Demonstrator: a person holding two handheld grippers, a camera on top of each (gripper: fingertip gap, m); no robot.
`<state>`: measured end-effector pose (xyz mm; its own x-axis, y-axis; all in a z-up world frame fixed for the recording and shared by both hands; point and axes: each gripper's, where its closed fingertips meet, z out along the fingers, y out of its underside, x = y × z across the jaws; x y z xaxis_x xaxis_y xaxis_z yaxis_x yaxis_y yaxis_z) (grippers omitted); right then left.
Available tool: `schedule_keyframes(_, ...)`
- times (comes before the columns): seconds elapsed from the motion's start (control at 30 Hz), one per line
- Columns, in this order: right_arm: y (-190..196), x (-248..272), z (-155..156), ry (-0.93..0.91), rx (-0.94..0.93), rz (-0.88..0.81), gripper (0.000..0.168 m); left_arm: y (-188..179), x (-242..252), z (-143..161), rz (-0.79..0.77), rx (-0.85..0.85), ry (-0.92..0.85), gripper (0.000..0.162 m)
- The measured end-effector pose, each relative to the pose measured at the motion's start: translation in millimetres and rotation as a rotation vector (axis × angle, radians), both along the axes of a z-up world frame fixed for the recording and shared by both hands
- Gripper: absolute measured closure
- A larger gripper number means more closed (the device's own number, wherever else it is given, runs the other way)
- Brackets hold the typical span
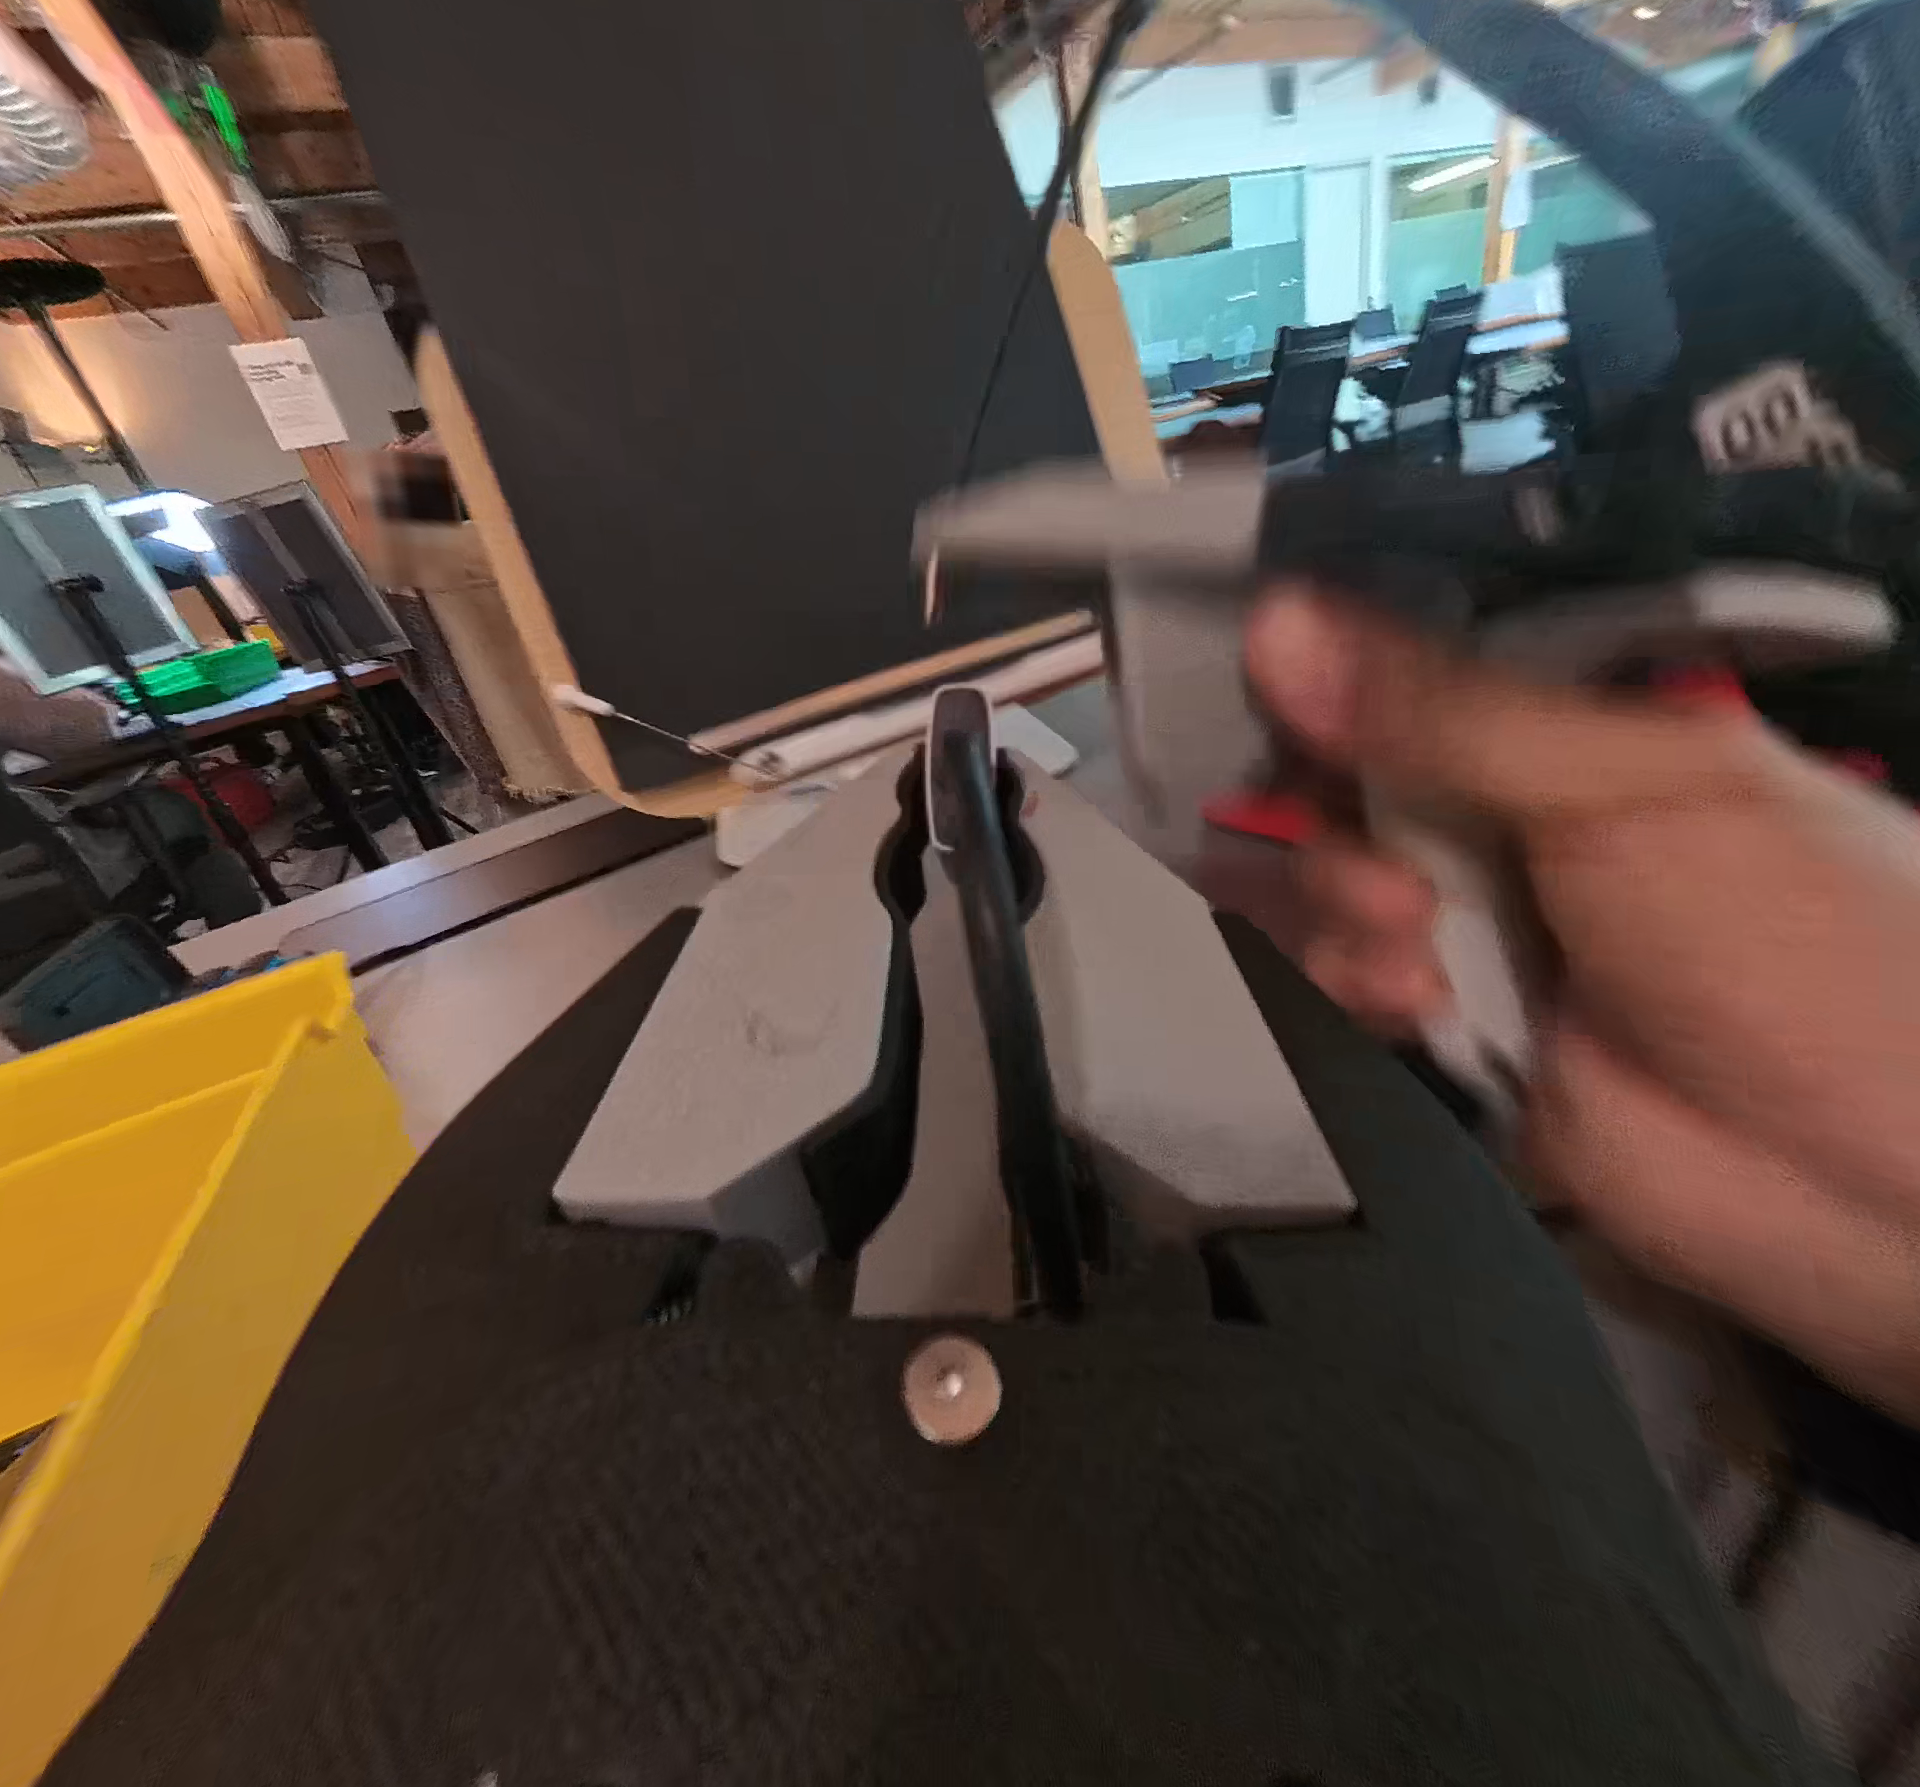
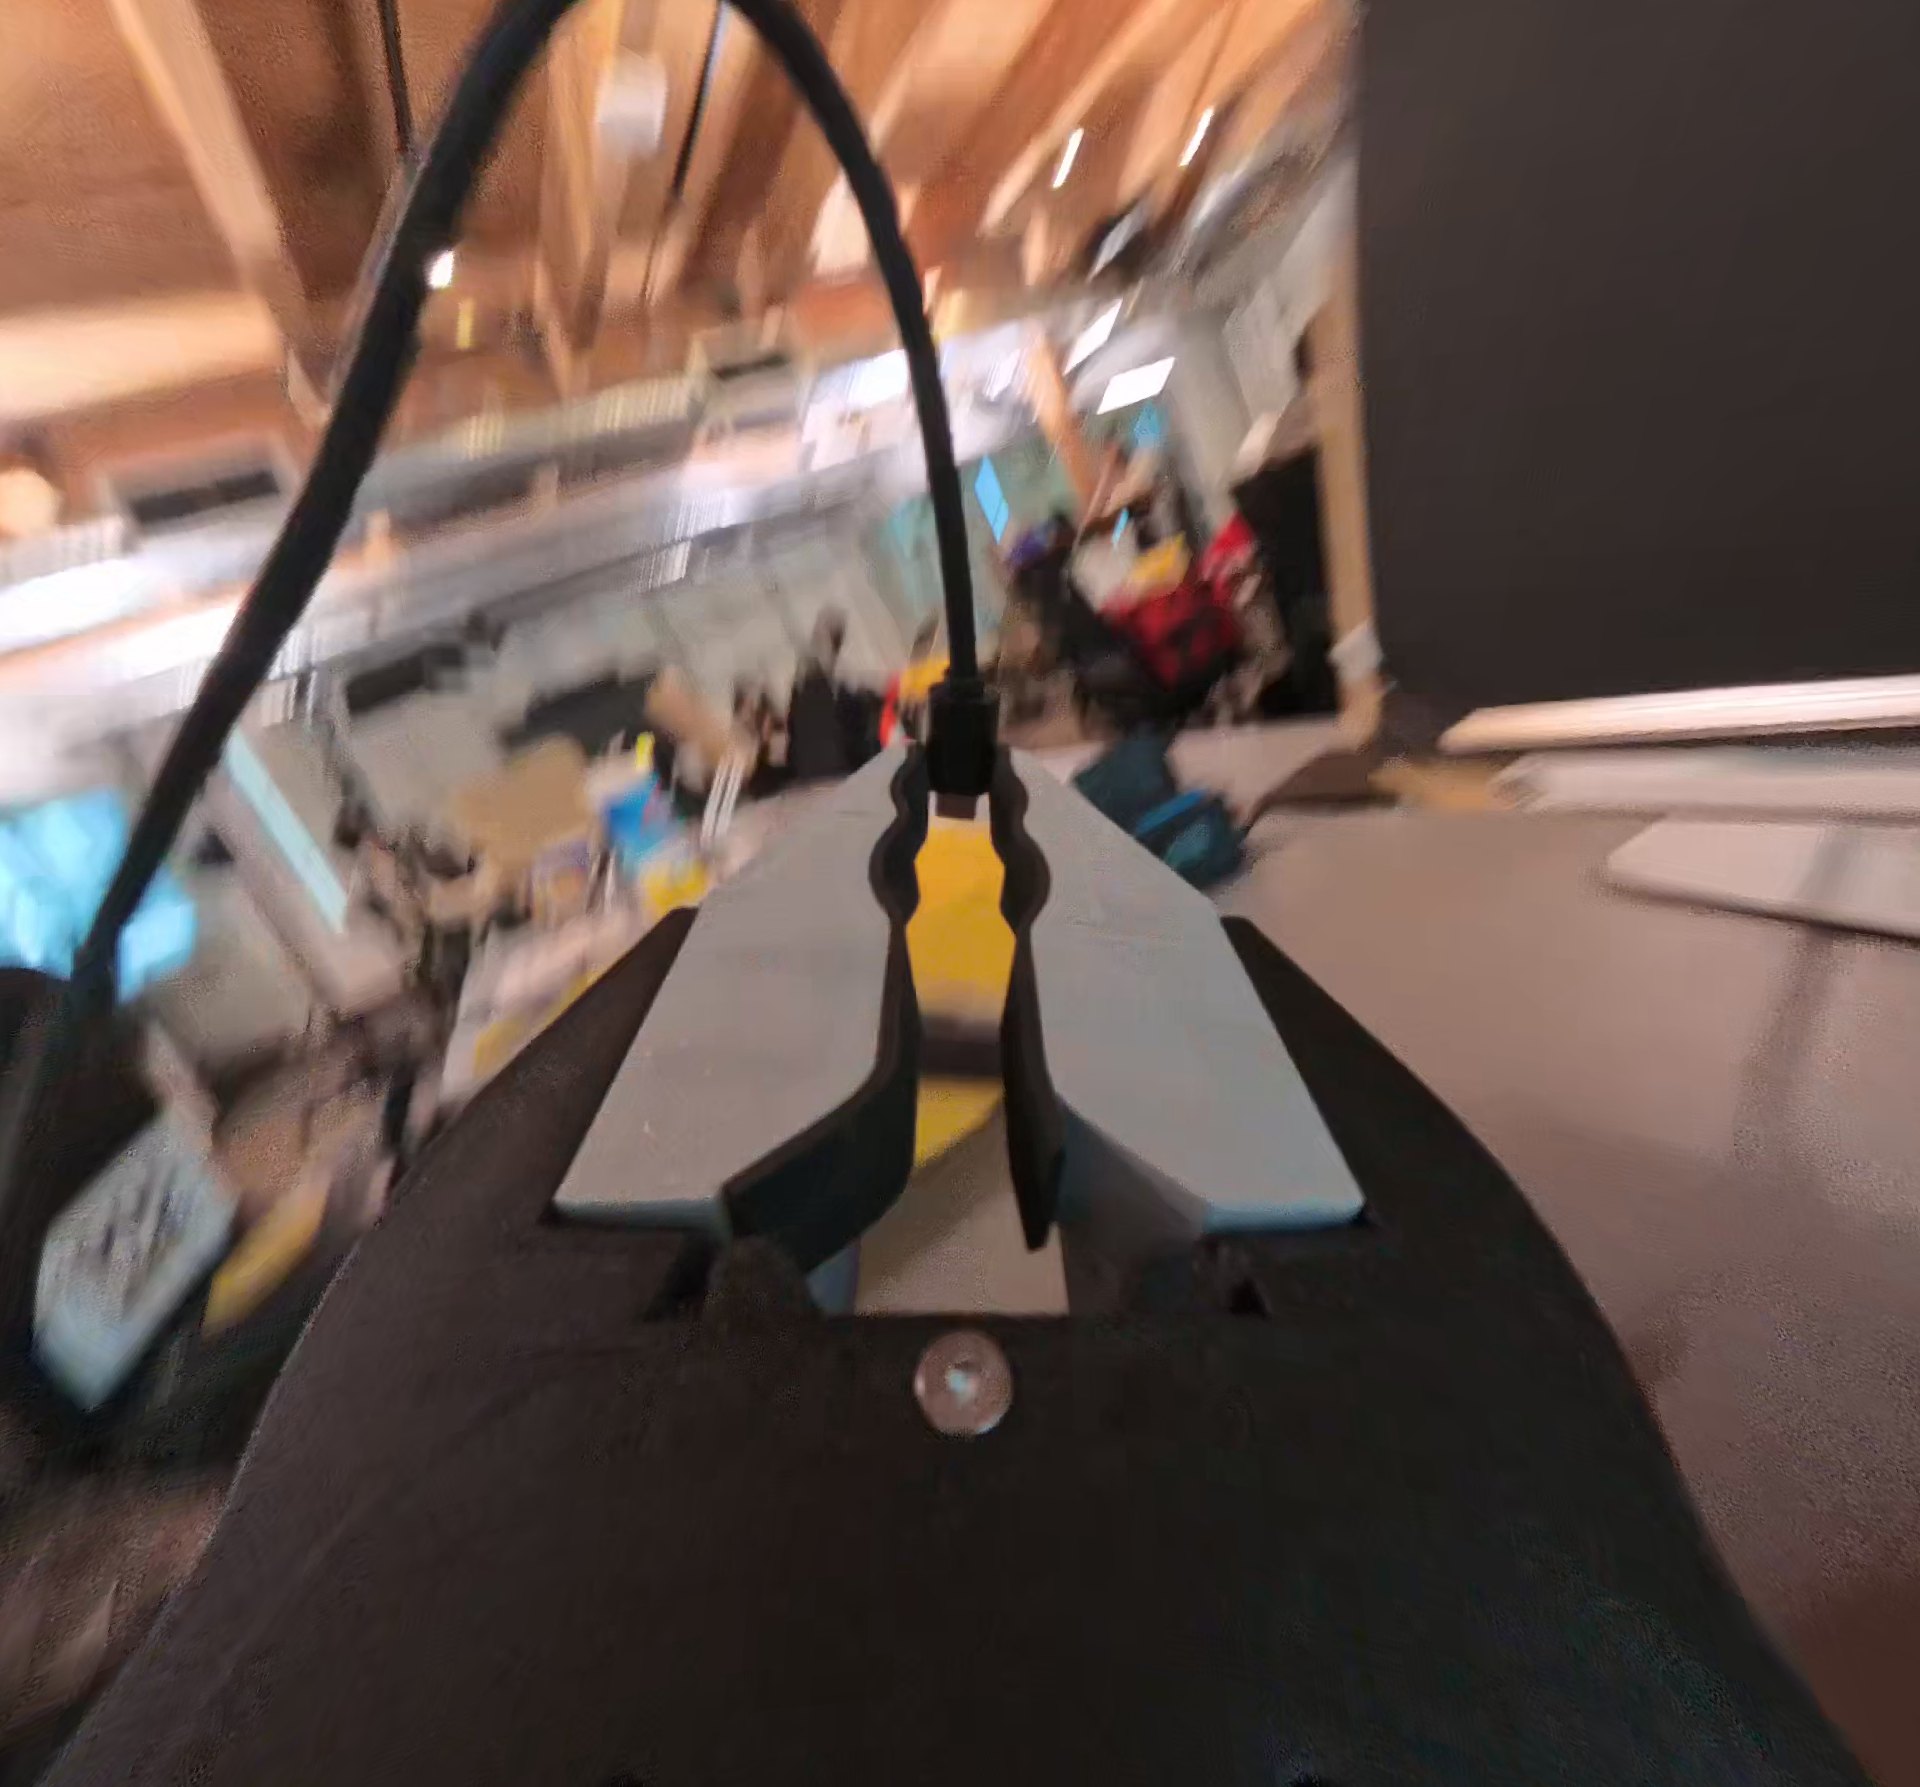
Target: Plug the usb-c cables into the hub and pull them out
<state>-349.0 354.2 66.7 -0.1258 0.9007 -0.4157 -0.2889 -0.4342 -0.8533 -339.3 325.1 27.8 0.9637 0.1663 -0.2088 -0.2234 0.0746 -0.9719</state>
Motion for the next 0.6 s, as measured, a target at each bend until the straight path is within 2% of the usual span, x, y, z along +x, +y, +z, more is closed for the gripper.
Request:
schedule_keyframes(0.07, 53.9, 26.0, 21.9, 0.129, -0.165, 0.002, 0.161, -5.8, 25.7, -4.8, -0.002, -0.02, 0.164, 0.154)
schedule_keyframes(0.1, 58.1, 25.1, 20.9, 0.095, -0.139, 0.044, 0.16, -9.3, 33.0, -0.9, -0.002, 0.008, 0.203, 0.154)
schedule_keyframes(0.3, -6.0, -4.0, 0.0, -0.149, 0.184, 0.124, 0.159, -0.5, 4.8, -5.6, 0.024, -0.005, 0.056, 0.154)
schedule_keyframes(0.43, -34.8, -11.0, -6.1, -0.29, 0.357, 0.156, 0.159, -4.9, -4.7, -9.2, 0.087, -0.018, 0.091, 0.154)
schedule_keyframes(0.5, -38.1, -6.1, 0.0, -0.375, 0.479, 0.124, 0.159, -6.2, -6.1, -6.8, 0.099, -0.007, 0.103, 0.155)
schedule_keyframes(0.6, -26.8, 12.2, 27.1, -0.521, 0.663, 0.061, 0.159, -5.0, -3.5, -9.3, 0.09, -0.024, 0.111, 0.155)
